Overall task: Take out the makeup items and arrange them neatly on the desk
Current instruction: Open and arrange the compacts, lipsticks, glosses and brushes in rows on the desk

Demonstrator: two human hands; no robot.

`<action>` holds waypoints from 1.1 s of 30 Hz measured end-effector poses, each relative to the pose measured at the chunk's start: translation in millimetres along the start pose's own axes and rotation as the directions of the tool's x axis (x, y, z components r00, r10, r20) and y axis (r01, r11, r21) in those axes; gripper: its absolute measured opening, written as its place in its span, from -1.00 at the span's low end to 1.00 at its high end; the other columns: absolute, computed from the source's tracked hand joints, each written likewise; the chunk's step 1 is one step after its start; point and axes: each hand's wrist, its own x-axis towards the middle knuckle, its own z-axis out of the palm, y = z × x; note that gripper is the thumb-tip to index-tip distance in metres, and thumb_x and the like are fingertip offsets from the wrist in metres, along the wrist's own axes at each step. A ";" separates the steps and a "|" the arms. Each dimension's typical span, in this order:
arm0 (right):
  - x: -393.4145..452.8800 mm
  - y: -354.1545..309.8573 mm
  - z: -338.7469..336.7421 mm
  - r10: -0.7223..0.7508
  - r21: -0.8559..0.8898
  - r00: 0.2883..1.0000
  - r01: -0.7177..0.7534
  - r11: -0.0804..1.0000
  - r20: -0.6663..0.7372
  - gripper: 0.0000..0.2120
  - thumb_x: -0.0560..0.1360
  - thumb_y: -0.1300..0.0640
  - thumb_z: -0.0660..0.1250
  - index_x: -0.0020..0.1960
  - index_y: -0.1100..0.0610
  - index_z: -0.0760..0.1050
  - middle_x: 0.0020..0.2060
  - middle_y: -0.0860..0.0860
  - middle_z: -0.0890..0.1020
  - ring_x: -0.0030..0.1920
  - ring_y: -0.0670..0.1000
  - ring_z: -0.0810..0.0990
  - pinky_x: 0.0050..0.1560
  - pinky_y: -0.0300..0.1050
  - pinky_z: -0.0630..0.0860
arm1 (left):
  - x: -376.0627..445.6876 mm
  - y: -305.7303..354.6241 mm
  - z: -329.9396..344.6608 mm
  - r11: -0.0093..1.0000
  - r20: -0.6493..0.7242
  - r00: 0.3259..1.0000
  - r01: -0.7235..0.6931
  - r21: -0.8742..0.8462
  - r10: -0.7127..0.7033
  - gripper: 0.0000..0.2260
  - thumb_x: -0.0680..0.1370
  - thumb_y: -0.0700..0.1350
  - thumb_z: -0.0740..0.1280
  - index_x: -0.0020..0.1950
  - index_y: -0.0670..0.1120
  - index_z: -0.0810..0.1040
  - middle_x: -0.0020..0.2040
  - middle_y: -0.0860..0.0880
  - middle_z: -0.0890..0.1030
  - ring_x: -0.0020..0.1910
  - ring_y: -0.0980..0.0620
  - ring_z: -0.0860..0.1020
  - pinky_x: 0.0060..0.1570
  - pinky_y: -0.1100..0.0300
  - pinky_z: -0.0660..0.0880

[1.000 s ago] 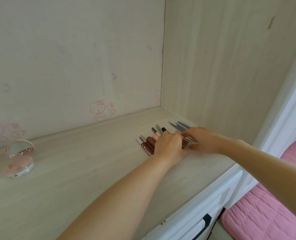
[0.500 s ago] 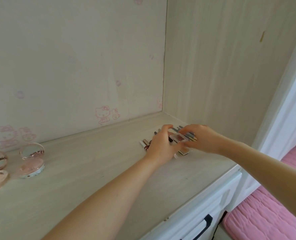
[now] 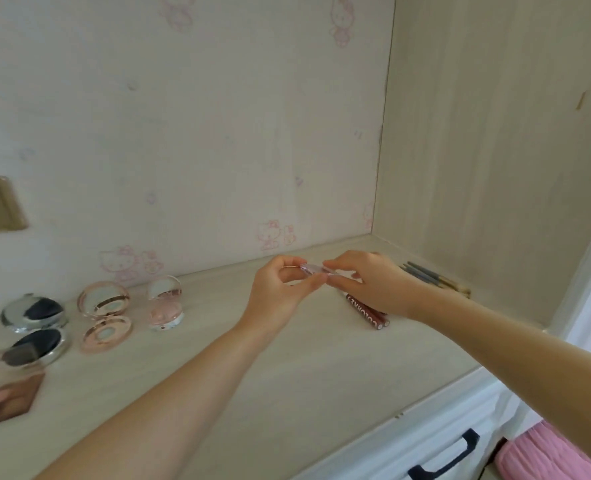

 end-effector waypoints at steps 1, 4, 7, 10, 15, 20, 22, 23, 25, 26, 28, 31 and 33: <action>3.0 -13.0 3.6 -0.018 0.009 1.000 0.018 1.000 0.009 -0.65 0.58 -0.12 0.21 0.29 -0.03 0.52 0.19 -0.10 0.59 0.18 -0.07 0.52 0.12 -0.26 0.38 | -5.0 1.4 -14.4 1.000 -0.013 1.000 -0.004 -0.016 0.003 -0.70 0.39 -0.09 0.54 0.06 -0.11 0.57 -0.13 0.03 0.70 -0.22 0.33 0.61 -0.28 0.56 0.40; 9.6 -40.3 13.1 -0.064 0.032 0.997 0.063 0.998 0.032 -0.68 0.58 -0.11 0.19 0.25 -0.06 0.54 0.15 -0.15 0.59 0.10 -0.14 0.50 0.01 -0.44 0.34 | -17.6 3.9 -46.0 0.998 -0.031 1.000 0.003 -0.059 -0.005 -0.73 0.41 -0.07 0.52 0.06 -0.07 0.59 -0.16 0.05 0.72 -0.19 0.30 0.63 -0.25 0.55 0.42; 16.3 -73.3 28.5 -0.104 0.097 0.994 0.100 0.990 0.038 -0.67 0.57 -0.12 0.21 0.25 -0.03 0.54 0.17 -0.14 0.59 0.13 -0.15 0.50 0.11 -0.35 0.39 | -33.0 2.1 -80.8 0.993 -0.048 0.998 0.029 -0.112 -0.035 -0.71 0.41 -0.05 0.51 0.10 -0.05 0.58 -0.12 0.04 0.72 -0.07 0.17 0.66 -0.01 0.34 0.52; 23.0 -103.3 48.6 -0.127 0.143 0.992 0.125 0.982 0.001 -0.68 0.56 -0.12 0.24 0.25 -0.04 0.52 0.15 -0.13 0.57 0.13 -0.16 0.49 0.12 -0.30 0.41 | -47.9 -3.2 -112.8 0.971 -0.060 0.995 0.063 -0.229 -0.078 -0.60 0.36 -0.02 0.52 0.14 -0.07 0.57 -0.03 -0.08 0.71 0.03 -0.03 0.66 0.07 0.13 0.58; 32.8 -153.9 83.1 -0.199 0.253 0.978 0.209 0.945 -0.063 -0.76 0.52 -0.09 0.30 0.16 -0.08 0.56 0.07 -0.15 0.59 0.08 -0.20 0.51 0.11 -0.26 0.46 | -69.9 -10.7 -160.3 0.896 -0.068 0.983 0.125 -0.426 -0.170 -0.61 0.43 -0.12 0.48 0.24 -0.15 0.54 0.05 -0.20 0.67 0.06 -0.15 0.65 0.09 0.06 0.59; 37.3 -190.6 117.1 -0.195 0.330 0.976 0.217 0.919 -0.099 -0.77 0.49 -0.04 0.35 0.14 -0.08 0.56 0.06 -0.14 0.59 0.07 -0.17 0.53 0.10 -0.20 0.50 | -87.0 -19.1 -199.0 0.814 -0.069 0.968 0.163 -0.558 -0.242 -0.72 0.57 -0.06 0.35 0.18 -0.20 0.60 0.17 -0.26 0.60 0.07 -0.23 0.63 0.09 -0.01 0.58; 37.4 -202.5 130.2 -0.202 0.374 0.972 0.232 0.898 -0.118 -0.79 0.49 0.00 0.36 0.12 -0.06 0.57 0.04 -0.13 0.60 0.04 -0.17 0.54 0.08 -0.24 0.50 | -92.2 -25.9 -211.9 0.793 -0.084 0.958 0.175 -0.583 -0.273 -0.75 0.58 -0.10 0.33 0.21 -0.17 0.59 0.17 -0.23 0.61 0.06 -0.23 0.64 0.06 0.00 0.59; 37.6 -207.6 136.4 -0.200 0.399 0.972 0.232 0.887 -0.120 -0.79 0.49 0.02 0.37 0.12 -0.04 0.57 0.04 -0.13 0.60 0.03 -0.18 0.53 0.08 -0.26 0.49 | -94.6 -29.5 -216.8 0.786 -0.091 0.954 0.178 -0.593 -0.284 -0.75 0.57 -0.13 0.33 0.23 -0.17 0.58 0.16 -0.22 0.62 0.05 -0.22 0.64 0.04 0.01 0.60; 38.2 -216.4 148.2 -0.193 0.439 0.973 0.229 0.869 -0.126 -0.79 0.49 0.05 0.37 0.12 -0.03 0.58 0.04 -0.12 0.60 0.05 -0.18 0.54 0.08 -0.29 0.49 | -98.3 -36.1 -225.1 0.766 -0.100 0.945 0.186 -0.615 -0.310 -0.75 0.55 -0.15 0.36 0.21 -0.17 0.58 0.14 -0.20 0.64 0.04 -0.19 0.65 0.01 0.05 0.60; 38.7 -220.0 153.7 -0.186 0.456 0.974 0.226 0.861 -0.132 -0.79 0.49 0.06 0.37 0.12 -0.03 0.58 0.04 -0.12 0.60 0.06 -0.19 0.53 0.08 -0.30 0.48 | -99.5 -38.7 -228.3 0.762 -0.097 0.944 0.190 -0.618 -0.315 -0.75 0.53 -0.14 0.38 0.17 -0.19 0.60 0.14 -0.20 0.64 0.03 -0.17 0.65 0.00 0.07 0.60; 39.9 -225.4 163.6 -0.169 0.481 0.976 0.213 0.850 -0.134 -0.79 0.48 0.03 0.37 0.11 -0.04 0.57 0.02 -0.16 0.59 0.07 -0.21 0.52 0.11 -0.27 0.48 | -101.3 -43.5 -234.0 0.763 -0.089 0.945 0.197 -0.616 -0.316 -0.77 0.50 -0.10 0.39 0.07 -0.21 0.64 0.10 -0.19 0.65 0.02 -0.13 0.65 -0.02 0.09 0.59; 40.6 -230.3 177.0 -0.154 0.517 0.979 0.202 0.832 -0.135 -0.81 0.48 -0.01 0.37 0.09 -0.06 0.56 0.00 -0.19 0.58 0.08 -0.20 0.52 0.13 -0.20 0.49 | -102.4 -51.0 -241.9 0.767 -0.081 0.944 0.206 -0.607 -0.318 -0.76 0.49 -0.08 0.39 0.05 -0.22 0.64 0.03 -0.19 0.65 -0.01 -0.11 0.65 0.01 0.05 0.59; 40.2 -232.6 184.3 -0.150 0.548 0.975 0.216 0.808 -0.163 -0.80 0.47 0.01 0.39 0.08 -0.02 0.56 0.00 -0.16 0.59 0.08 -0.16 0.54 0.12 -0.14 0.51 | -103.3 -56.7 -245.9 0.748 -0.080 0.940 0.211 -0.630 -0.332 -0.75 0.50 -0.12 0.38 0.11 -0.23 0.62 0.04 -0.19 0.64 -0.01 -0.13 0.64 0.03 0.02 0.59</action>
